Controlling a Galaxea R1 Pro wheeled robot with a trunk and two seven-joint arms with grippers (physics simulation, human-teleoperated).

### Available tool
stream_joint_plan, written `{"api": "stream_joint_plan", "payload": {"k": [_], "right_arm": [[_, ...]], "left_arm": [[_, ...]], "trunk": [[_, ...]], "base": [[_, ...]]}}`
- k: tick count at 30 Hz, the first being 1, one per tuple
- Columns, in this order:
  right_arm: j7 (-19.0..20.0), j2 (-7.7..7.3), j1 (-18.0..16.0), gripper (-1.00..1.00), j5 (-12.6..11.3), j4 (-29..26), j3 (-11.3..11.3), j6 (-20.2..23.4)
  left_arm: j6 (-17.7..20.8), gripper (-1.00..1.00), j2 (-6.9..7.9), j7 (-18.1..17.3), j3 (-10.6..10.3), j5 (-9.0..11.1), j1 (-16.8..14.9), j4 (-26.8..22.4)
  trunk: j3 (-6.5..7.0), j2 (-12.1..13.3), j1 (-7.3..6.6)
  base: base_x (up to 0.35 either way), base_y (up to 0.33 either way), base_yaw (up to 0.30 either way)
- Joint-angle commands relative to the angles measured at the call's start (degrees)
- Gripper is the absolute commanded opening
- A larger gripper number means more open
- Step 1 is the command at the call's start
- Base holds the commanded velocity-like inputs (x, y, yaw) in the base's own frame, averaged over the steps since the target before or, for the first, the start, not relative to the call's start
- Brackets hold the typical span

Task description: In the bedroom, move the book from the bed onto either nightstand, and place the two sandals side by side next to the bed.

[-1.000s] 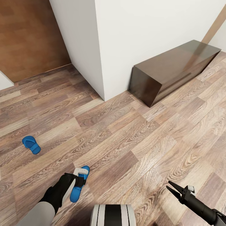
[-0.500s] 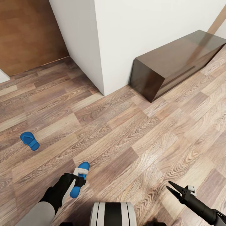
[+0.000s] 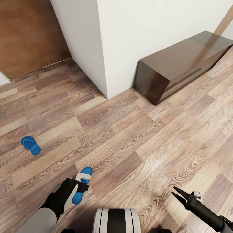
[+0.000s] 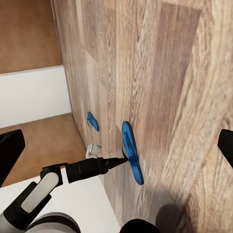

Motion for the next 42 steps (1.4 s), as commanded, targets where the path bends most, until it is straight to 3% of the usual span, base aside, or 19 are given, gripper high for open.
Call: {"api": "stream_joint_plan", "payload": {"k": [1,42], "right_arm": [[0.13,-0.01,-0.01,1.0,-0.15,0.02,-0.04,0.6],[0.13,0.03,-0.01,1.0,-0.13,0.08,-0.05,0.6]], "left_arm": [[0.27,1.0,0.06,0.12,-0.29,0.01,-0.01,-0.09],[0.27,1.0,0.12,0.12,-0.29,0.01,-0.01,-0.53]], "trunk": [[-0.03,-0.01,-0.01],[-0.03,-0.01,-0.01]], "base": [[0.0,0.0,0.0],[0.006,0.0,0.0]]}}
